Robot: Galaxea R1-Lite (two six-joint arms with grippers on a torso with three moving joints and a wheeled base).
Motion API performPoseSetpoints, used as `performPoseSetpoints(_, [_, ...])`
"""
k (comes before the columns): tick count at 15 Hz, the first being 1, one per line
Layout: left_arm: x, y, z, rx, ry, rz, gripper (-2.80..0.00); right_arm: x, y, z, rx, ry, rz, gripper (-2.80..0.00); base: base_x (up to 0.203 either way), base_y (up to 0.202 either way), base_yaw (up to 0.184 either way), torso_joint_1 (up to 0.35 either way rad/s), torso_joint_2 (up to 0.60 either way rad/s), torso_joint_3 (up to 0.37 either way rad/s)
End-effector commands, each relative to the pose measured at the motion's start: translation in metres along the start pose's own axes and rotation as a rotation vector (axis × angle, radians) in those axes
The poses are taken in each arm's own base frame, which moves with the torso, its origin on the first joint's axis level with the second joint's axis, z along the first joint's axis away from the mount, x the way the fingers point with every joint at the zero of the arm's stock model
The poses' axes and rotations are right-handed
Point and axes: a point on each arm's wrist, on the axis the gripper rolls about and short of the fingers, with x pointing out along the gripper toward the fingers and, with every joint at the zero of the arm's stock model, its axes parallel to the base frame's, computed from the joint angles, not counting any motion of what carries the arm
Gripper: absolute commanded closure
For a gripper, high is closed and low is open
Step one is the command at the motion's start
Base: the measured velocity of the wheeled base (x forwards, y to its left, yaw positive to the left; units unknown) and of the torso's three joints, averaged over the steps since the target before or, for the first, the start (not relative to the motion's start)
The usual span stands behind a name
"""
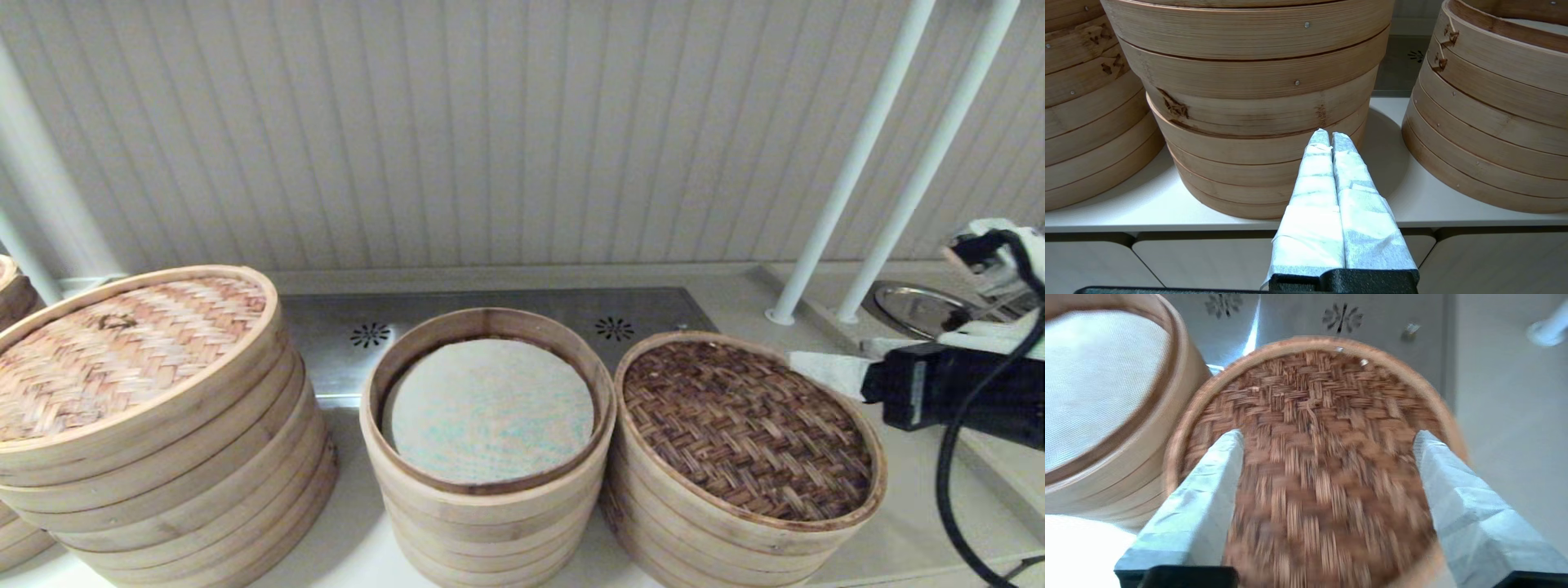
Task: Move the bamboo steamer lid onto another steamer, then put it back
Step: Put the steamer, then pick up the steamer
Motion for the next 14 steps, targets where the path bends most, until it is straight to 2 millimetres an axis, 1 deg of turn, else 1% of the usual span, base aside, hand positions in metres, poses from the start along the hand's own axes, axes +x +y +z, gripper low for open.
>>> performPoseSetpoints(1, [0.0,0.0,0.0,0.0,-0.001,0.001,0.0,-0.059,0.0,0.005,0.0,-0.136,-0.018,-2.8,0.0,0.0,0.0,0.0,0.0,0.0])
performPoseSetpoints(3, [0.0,0.0,0.0,0.0,-0.001,0.001,0.0,-0.09,-0.002,-0.002,0.007,-0.178,-0.065,-2.8,0.0,0.0,0.0,0.0,0.0,0.0])
performPoseSetpoints(4, [0.0,0.0,0.0,-0.001,0.0,0.001,0.0,-0.105,-0.004,-0.008,0.015,-0.191,-0.112,0.0,0.0,0.0,0.0,0.0,0.0,0.0])
performPoseSetpoints(6, [0.0,0.0,0.0,0.0,-0.001,0.001,0.0,-0.128,-0.005,-0.02,0.032,-0.205,-0.225,0.0,0.0,0.0,0.0,0.0,0.0,0.0])
performPoseSetpoints(7, [0.0,0.0,0.0,0.0,-0.001,0.001,0.0,-0.139,-0.004,-0.027,0.033,-0.223,-0.25,0.0,0.0,0.0,0.0,0.0,0.0,0.0])
performPoseSetpoints(9, [0.0,0.0,0.0,-0.001,-0.001,0.001,0.0,-0.151,-0.002,-0.041,0.032,-0.232,-0.268,0.0,0.0,0.0,0.0,0.0,0.0,0.0])
performPoseSetpoints(12, [0.0,0.0,0.0,0.0,-0.001,0.001,0.0,-0.157,0.0,-0.063,0.033,-0.224,-0.273,0.0,0.0,0.0,0.0,0.0,0.0,0.0])
performPoseSetpoints(14, [0.0,0.0,0.0,0.0,0.0,0.001,0.0,-0.16,0.001,-0.083,0.037,-0.222,-0.29,0.0,0.0,0.0,0.0,0.0,0.0,0.0])
